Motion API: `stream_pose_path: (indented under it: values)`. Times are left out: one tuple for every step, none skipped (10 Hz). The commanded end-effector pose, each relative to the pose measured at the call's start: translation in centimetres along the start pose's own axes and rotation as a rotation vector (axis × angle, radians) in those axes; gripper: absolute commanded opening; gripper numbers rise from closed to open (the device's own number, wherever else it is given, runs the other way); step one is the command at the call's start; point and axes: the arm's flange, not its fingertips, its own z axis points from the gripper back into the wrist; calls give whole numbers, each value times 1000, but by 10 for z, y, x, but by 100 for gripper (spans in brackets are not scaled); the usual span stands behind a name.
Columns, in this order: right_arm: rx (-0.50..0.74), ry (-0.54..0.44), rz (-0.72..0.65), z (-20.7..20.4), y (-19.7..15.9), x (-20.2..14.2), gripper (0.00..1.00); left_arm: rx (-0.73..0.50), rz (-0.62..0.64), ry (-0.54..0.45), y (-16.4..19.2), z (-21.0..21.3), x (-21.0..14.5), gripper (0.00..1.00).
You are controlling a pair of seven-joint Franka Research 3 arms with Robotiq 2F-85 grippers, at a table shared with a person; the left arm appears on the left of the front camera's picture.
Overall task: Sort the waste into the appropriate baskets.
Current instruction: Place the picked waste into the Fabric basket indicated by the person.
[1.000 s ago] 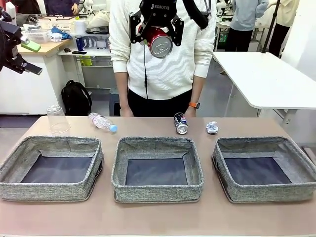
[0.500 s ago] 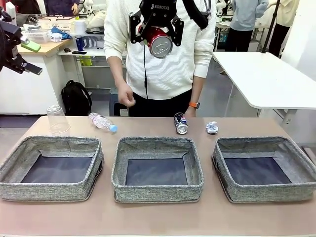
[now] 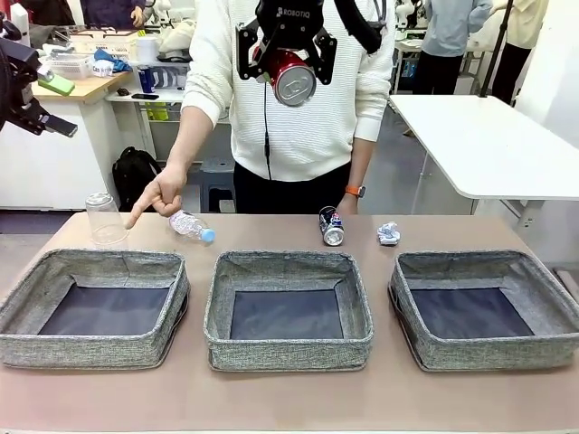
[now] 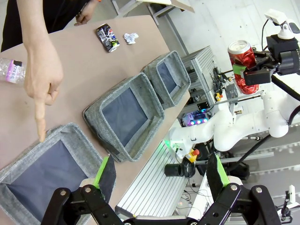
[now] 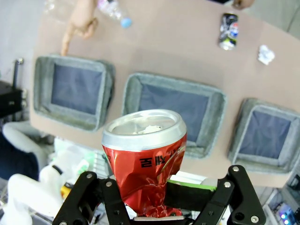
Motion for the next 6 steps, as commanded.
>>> stream_pose_path:
  values:
    - [9, -5, 5, 1, 0, 0, 0, -7, -6, -2, -2, 0, 0, 100]
    - [9, -5, 5, 1, 0, 0, 0, -7, -6, -2, -2, 0, 0, 100]
    - [9, -5, 5, 1, 0, 0, 0, -7, -6, -2, -2, 0, 0, 100]
    - [9, -5, 5, 1, 0, 0, 0, -7, -6, -2, -2, 0, 0, 100]
    - [9, -5, 5, 1, 0, 0, 0, -7, -6, -2, -2, 0, 0, 100]
    - [9, -5, 5, 1, 0, 0, 0, -7, -6, -2, -2, 0, 0, 100]
